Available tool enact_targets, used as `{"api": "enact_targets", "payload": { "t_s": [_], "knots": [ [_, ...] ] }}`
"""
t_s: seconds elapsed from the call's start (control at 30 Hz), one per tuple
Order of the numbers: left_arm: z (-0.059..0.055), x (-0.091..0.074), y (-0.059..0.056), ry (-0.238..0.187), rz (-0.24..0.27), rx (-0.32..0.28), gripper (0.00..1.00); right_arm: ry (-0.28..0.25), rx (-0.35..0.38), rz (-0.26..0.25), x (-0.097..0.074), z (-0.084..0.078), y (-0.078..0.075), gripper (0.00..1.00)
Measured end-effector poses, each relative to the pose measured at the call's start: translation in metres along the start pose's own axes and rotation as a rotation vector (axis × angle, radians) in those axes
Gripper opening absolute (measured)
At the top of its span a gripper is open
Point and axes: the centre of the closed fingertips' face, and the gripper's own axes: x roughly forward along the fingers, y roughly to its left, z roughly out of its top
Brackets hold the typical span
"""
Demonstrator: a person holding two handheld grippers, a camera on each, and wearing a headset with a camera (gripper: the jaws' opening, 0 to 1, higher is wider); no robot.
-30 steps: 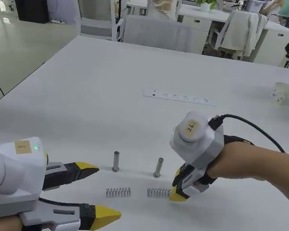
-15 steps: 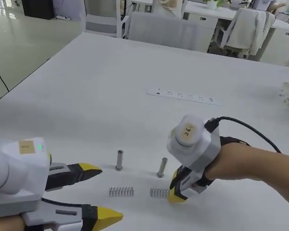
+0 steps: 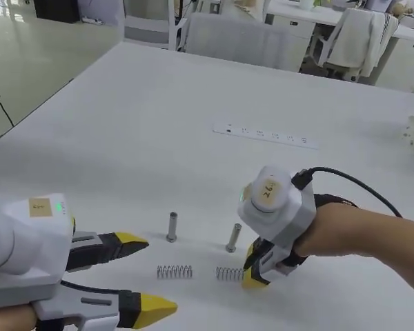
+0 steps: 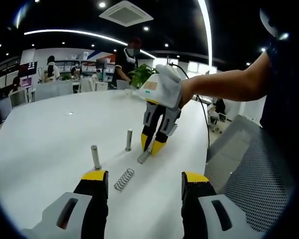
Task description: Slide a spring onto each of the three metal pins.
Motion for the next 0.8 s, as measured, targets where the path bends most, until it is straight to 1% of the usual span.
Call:
{"api": "enact_targets", "payload": {
  "t_s": [0.17,0.4,0.7,0.8],
  "knots": [
    [0.001,0.001,-0.001,0.000,-0.003,0.002,0.54,0.003,-0.016,-0.013,0.000,0.000,-0.002,0.09],
    [0.001,0.001,-0.002,0.000,-0.007,0.005,0.53,-0.011,-0.025,-0.010,0.000,0.001,0.000,0.08],
    [0.003,0.004,-0.004,0.002,-0.020,0.013,0.52,-0.034,-0.011,-0.002,-0.010,0.003,0.004,0.08],
    [0.006,0.005,-0.005,-0.004,-0.030,0.020,0.51,-0.038,-0.011,0.003,-0.017,0.005,0.009,0.08]
  ]
}}
